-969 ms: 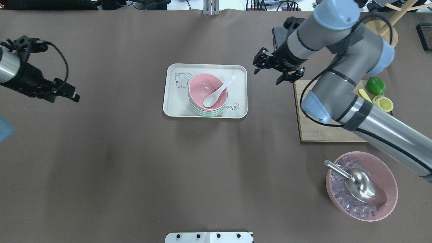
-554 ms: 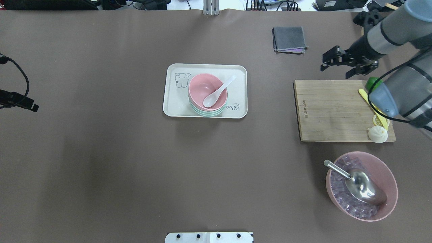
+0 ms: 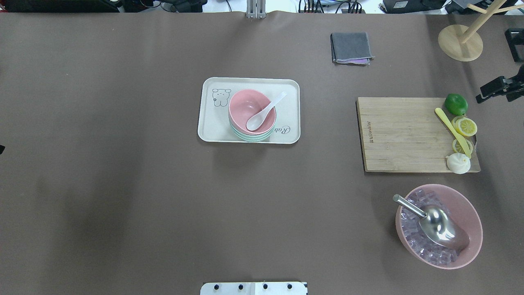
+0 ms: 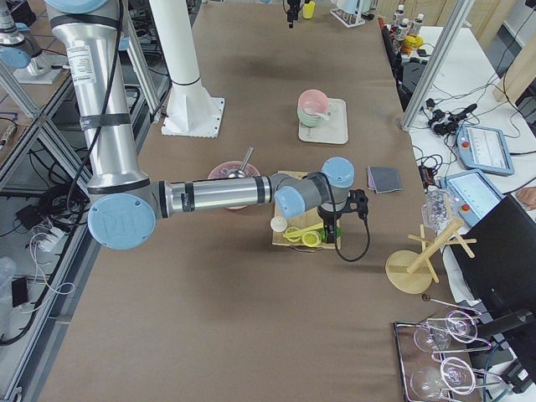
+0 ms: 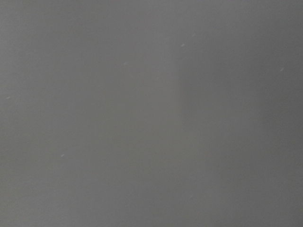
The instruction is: Stack pink bowl on green and place spoon
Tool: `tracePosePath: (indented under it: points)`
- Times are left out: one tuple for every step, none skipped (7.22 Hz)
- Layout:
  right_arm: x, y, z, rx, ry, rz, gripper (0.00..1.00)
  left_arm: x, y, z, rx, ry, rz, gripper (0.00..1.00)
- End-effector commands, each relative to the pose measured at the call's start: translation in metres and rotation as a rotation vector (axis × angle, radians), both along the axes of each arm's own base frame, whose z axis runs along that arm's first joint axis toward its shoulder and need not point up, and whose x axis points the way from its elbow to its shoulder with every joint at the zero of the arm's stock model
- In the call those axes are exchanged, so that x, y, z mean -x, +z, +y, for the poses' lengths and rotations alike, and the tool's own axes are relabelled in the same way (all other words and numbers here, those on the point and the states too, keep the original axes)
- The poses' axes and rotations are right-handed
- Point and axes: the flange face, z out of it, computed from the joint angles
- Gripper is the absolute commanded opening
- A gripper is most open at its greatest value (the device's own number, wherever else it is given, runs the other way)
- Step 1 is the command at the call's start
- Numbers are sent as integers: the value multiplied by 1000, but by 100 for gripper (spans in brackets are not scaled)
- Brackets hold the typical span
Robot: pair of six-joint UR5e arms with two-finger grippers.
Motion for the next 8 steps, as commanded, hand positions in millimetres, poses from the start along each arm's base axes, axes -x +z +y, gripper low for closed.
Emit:
tracePosePath:
  points:
    - [-18,19,11,6,-17,-18,100,-2,4,-4,22,-19,4,99]
    - [-29,25,18,21,-4,-35,100,-5,-3,-13,3,-19,13,99]
    - [-30,28,20,21,-2,-28,100,-5,-1,-13,6,-20,11,99]
    - [-30,31,17,25,-1,-24,100,-5,-6,-15,-5,-29,10,99]
    - [-30,30,17,26,-2,-28,100,-4,-11,-14,-28,-30,20,99]
    - [-29,29,17,26,-4,-33,100,-3,-3,-13,-18,-28,14,99]
    - [-28,30,17,28,-4,-31,100,-3,-7,-13,-25,-29,18,99]
    - [-27,31,16,31,-5,-29,100,-4,-7,-15,-28,-28,17,99]
